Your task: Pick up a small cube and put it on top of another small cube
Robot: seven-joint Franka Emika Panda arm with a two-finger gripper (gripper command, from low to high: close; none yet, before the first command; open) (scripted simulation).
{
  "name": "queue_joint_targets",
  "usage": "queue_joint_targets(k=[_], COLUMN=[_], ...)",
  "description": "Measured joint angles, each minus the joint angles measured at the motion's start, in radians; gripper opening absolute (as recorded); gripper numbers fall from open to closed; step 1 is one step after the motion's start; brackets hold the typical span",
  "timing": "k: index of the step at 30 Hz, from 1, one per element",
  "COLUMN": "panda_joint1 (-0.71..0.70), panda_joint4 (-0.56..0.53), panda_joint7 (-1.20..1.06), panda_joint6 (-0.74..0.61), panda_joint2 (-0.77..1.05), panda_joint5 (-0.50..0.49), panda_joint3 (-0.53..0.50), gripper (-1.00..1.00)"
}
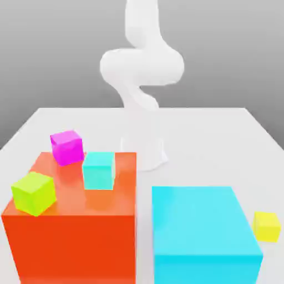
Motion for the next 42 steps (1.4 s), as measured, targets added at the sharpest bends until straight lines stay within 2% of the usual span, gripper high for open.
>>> queue_joint_targets(k=[8,16,21,25,30,31,37,42], panda_joint1=[0.183,0.313,0.417,0.469,0.522,0.529,0.532,0.502], panda_joint4=[-0.059,-0.116,-0.153,-0.179,-0.154,-0.149,-0.147,-0.174], panda_joint7=[-0.243,-0.456,-0.546,-0.582,-0.549,-0.544,-0.54,-0.575], panda_joint6=[0.124,0.246,0.323,0.385,0.517,0.537,0.545,0.439], panda_joint2=[0.296,0.586,0.768,0.914,1.096,1.12,1.132,0.999], panda_joint5=[0.046,0.056,0.001,-0.087,-0.161,-0.167,-0.172,-0.126], panda_joint3=[0.023,0.103,0.144,0.156,0.108,0.099,0.096,0.136], gripper=[0.0,0.0,0.0,0.0,0.0,-1.0,-1.0,-1.0])
